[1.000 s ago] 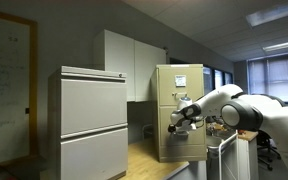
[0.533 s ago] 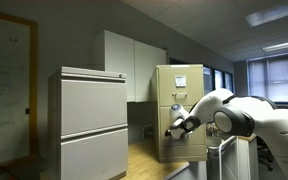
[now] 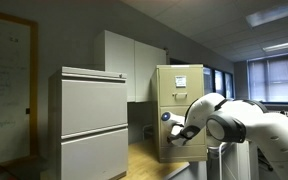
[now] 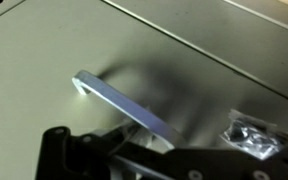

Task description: Open the bottom drawer of the beige file cabinet

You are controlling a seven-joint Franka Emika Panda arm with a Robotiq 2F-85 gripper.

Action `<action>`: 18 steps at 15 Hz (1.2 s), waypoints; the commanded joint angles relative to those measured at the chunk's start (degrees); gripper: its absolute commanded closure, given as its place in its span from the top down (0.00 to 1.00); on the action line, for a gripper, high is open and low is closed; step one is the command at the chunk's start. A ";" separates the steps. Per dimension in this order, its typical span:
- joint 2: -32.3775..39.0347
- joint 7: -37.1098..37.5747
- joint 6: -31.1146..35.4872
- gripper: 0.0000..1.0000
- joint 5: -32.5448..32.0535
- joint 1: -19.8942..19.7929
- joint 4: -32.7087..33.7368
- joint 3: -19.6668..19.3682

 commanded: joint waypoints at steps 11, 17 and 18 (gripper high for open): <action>5.82 -10.11 -31.12 0.03 -11.71 -6.93 12.90 10.86; 0.47 -9.31 -29.36 0.01 -3.03 -11.11 6.74 15.32; -0.08 -8.68 -27.84 0.01 -2.12 -11.66 5.18 15.42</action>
